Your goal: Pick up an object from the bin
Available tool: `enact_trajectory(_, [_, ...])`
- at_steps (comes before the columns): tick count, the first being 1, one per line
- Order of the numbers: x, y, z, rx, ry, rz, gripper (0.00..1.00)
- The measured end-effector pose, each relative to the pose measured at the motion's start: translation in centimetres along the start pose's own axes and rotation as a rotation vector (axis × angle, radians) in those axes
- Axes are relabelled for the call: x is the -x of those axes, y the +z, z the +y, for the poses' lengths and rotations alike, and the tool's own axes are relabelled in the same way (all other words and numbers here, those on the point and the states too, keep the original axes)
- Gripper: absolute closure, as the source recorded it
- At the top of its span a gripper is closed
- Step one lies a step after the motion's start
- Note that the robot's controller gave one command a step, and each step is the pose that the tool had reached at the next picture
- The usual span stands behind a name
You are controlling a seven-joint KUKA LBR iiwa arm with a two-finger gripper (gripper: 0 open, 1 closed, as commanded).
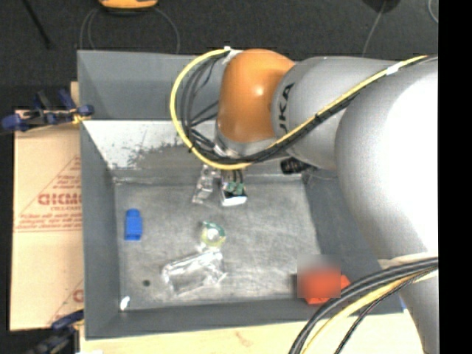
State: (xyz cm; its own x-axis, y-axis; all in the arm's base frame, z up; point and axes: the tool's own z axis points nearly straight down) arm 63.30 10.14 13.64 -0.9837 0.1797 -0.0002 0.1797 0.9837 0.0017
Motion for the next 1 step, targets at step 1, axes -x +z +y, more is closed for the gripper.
enact_trajectory(1, [-8.06,1.84,-4.78,-0.005,-0.061,0.005,1.0])
